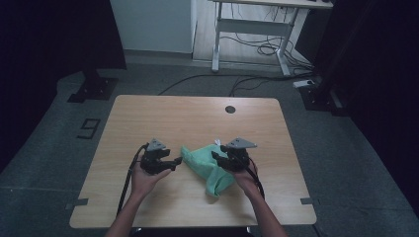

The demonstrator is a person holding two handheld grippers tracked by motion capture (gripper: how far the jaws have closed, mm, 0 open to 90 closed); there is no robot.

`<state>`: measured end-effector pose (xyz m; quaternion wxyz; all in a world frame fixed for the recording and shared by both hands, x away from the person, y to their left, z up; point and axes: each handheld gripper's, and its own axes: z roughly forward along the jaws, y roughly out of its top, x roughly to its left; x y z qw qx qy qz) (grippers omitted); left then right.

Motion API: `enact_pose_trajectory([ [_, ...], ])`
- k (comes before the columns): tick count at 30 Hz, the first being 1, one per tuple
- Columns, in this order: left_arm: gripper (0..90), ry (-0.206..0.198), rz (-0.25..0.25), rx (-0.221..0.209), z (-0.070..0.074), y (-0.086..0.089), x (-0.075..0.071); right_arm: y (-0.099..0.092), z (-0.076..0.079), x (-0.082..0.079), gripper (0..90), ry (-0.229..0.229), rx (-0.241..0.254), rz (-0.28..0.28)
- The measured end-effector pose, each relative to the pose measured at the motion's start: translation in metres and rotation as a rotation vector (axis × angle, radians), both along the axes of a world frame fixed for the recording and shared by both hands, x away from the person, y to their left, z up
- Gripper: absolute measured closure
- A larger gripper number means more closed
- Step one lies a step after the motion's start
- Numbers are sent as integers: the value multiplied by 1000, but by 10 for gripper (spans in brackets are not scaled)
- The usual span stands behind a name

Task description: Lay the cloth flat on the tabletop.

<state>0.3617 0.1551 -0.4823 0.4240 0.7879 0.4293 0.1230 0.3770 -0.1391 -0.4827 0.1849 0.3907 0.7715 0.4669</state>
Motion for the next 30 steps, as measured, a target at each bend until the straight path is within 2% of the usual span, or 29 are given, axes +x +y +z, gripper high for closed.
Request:
enact_pose_trajectory([
  [3, 366, 1, -23, -6, 2, -10, -3, -3, -2, -10, 536, 5, 1, 18],
  [8, 368, 5, -38, -15, 2, -22, -5, -2, -15, -21, 547, 61, 31, 55],
  [10, 372, 6, -40, -13, 2, -24, -5, 5, -18, -29, 547, 78, 44, 102],
  [11, 375, 5, -37, -10, 2, -24, -5, 8, -19, -32, 541, 82, 43, 125],
  [12, 377, 9, -34, -8, 2, -24, -5, 15, -19, -37, 528, 76, 19, 152],
  [14, 377, 22, -35, 3, -1, -24, -4, 21, -18, -42, 525, 57, -5, 167],
  [15, 378, 22, -35, 3, -1, -24, -4, 21, -18, -42, 525, 57, -5, 167],
  [16, 380, 47, -32, 20, -7, -25, -3, 20, -15, -43, 525, 53, 10, 162],
  [18, 390, 77, -32, 43, -16, -26, -2, 16, -14, -40, 524, 51, -9, 136],
  [19, 391, 77, -32, 43, -16, -26, -2, 16, -14, -40, 524, 51, -9, 136],
  [20, 394, 104, -30, 64, -25, -26, -2, 8, -18, -33, 522, 76, -20, 104],
  [21, 395, 104, -30, 64, -25, -26, -2, 8, -18, -33, 522, 76, -20, 104],
  [22, 402, 122, -22, 89, -34, -26, -1, 0, -26, -26, 518, 98, -52, 65],
  [25, 409, 143, -17, 107, -43, -24, 0, -8, -37, -22, 511, 129, -72, 33],
  [30, 422, 158, -8, 129, -51, -24, 5, -15, -48, -20, 502, 158, -107, 7],
])
